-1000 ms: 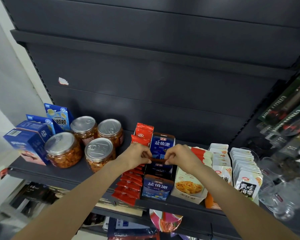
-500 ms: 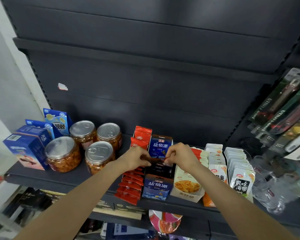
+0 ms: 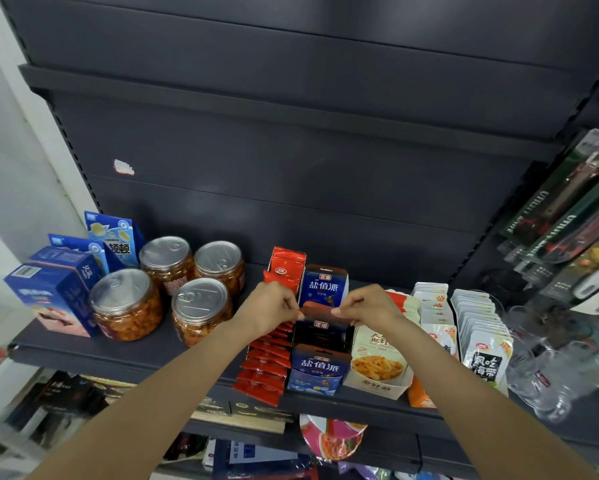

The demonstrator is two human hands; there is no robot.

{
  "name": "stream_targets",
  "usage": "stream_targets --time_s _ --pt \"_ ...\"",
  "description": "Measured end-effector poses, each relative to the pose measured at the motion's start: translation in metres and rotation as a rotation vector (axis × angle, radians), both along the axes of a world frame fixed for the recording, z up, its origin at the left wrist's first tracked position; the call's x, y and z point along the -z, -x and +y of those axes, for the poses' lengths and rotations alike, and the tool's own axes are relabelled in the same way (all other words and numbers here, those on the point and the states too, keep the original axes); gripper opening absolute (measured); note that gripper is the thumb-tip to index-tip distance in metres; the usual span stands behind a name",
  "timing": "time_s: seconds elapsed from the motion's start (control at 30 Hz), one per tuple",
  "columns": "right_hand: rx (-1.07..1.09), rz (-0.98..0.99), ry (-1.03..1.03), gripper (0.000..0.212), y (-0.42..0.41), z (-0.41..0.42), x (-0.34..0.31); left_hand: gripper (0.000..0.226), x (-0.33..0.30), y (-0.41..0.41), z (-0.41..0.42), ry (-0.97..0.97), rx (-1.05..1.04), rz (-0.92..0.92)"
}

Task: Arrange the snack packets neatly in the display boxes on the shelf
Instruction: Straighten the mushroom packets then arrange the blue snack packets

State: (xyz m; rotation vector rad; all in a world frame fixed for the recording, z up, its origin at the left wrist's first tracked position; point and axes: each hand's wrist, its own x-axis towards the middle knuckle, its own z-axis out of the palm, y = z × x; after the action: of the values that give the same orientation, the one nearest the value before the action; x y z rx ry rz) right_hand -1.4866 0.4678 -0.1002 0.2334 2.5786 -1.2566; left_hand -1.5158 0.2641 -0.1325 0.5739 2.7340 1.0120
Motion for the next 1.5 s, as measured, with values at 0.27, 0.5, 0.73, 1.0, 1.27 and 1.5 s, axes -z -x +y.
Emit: stream_targets --time_s 0.27,0.5,0.73,1.0,1.27,1.5 --pt "0.02 0.224 -0.138 0.005 0.005 0.008 -0.013 0.006 0.003 0.003 -0.007 0.1 0.253 -0.092" --pt "-0.106 0.52 -0.564 0.014 -0.006 0.004 -0.045 0.018 -0.007 0.004 -0.004 0.037 0.22 -0.187" --pt "0.075 0.754 -0.391 0.011 -0.023 0.016 -0.082 0.025 -0.028 0.004 -0.001 -0.379 -0.158 -0.343" --pt "0.116 0.652 0.252 0.023 -0.034 0.03 -0.086 0.024 -0.057 -0.003 -0.012 -1.052 -0.179 -0.745" --pt "0.139 0.745 0.139 0.029 -0.042 0.027 -0.076 0.036 -0.077 -0.016 -0.022 -1.256 -0.254 -0.766" --pt "0.197 0.568 0.391 0.018 -0.05 0.013 -0.068 0.02 -0.078 -0.036 -0.018 -1.091 -0.239 -0.508"
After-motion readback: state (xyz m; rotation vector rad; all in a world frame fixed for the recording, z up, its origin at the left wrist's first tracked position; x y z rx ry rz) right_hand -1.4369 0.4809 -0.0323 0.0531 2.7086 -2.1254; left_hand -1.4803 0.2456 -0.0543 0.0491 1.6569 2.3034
